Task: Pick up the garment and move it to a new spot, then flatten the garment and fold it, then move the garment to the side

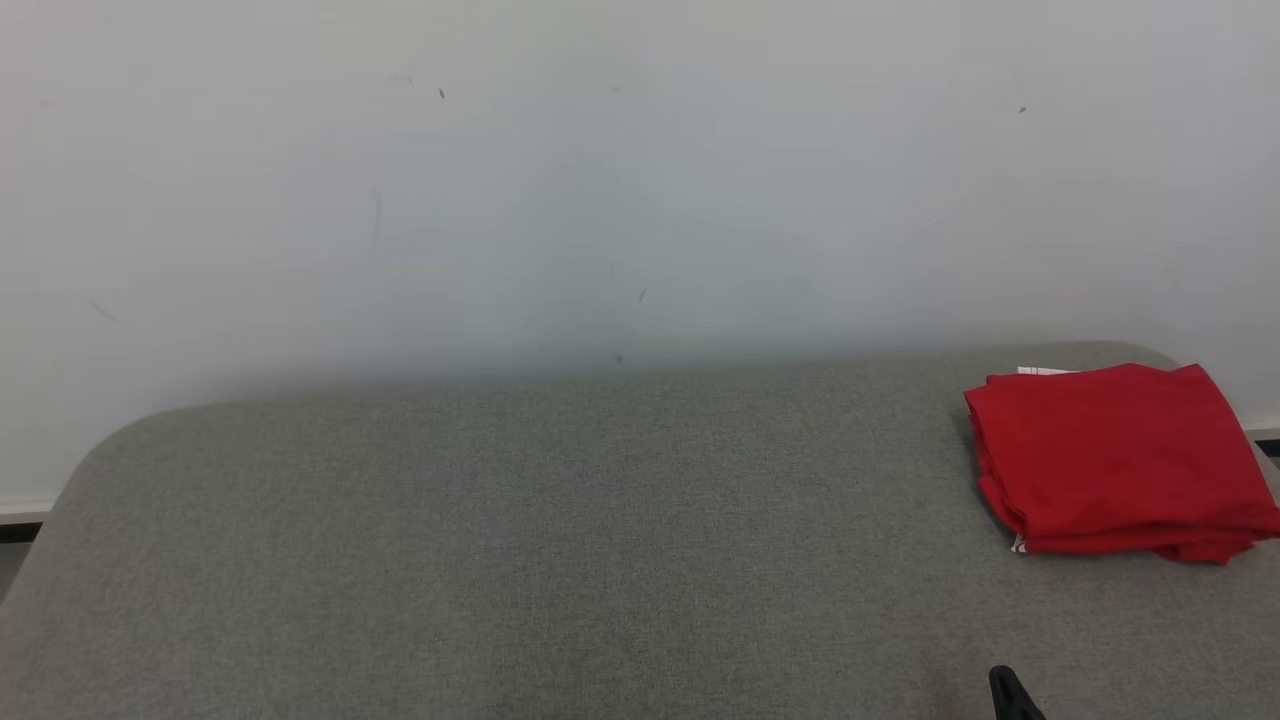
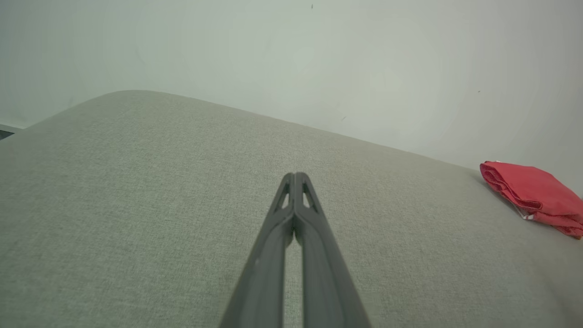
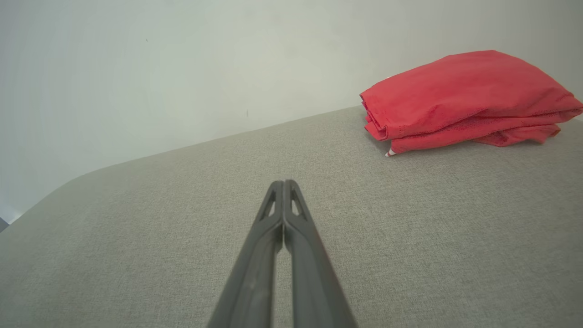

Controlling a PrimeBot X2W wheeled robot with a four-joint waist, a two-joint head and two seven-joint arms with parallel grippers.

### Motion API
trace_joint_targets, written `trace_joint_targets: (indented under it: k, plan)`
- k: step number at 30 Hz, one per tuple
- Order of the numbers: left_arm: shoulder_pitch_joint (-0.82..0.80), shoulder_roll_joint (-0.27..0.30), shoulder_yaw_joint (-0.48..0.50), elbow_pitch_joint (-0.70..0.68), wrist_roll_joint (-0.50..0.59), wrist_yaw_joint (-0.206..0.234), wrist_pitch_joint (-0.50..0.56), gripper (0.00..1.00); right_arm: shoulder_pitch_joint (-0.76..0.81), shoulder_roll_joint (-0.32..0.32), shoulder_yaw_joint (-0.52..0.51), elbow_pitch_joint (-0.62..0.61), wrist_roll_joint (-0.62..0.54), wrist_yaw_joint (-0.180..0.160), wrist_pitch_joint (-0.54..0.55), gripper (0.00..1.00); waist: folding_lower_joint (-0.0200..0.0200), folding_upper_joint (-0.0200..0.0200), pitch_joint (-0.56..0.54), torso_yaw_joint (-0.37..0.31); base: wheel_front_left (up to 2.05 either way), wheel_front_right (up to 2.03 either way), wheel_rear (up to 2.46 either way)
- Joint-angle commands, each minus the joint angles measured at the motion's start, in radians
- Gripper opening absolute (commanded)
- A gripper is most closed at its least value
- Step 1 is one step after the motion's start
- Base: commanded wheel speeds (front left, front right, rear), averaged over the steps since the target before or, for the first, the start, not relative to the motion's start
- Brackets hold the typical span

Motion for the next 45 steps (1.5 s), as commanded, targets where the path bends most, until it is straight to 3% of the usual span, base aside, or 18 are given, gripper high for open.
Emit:
trace_joint_targets:
  k: [1, 22, 45]
  plan:
    - [-0.043, 0.003, -0.001, 0.001, -0.061, -0.006, 0.008, 0.00, -0.044, 0.000, -0.018, -0.005, 0.062, 0.000, 0.013, 0.00, 0.0000, 0.0000, 0.003, 0.000, 0.00, 0.00, 0.00]
    - [-0.154, 0.004, -0.014, 0.092, -0.426, -0.030, 0.061, 0.00, -0.142, 0.010, -0.116, 0.060, 0.424, 0.000, 0.120, 0.00, 0.0000, 0.0000, 0.033, 0.004, 0.00, 0.00, 0.00]
    - [-0.246, 0.005, -0.024, 0.164, -0.740, -0.051, 0.108, 0.00, -0.226, 0.026, -0.211, 0.117, 0.728, 0.000, 0.219, 0.00, 0.0000, 0.0000, 0.066, 0.008, 0.00, 0.00, 0.00]
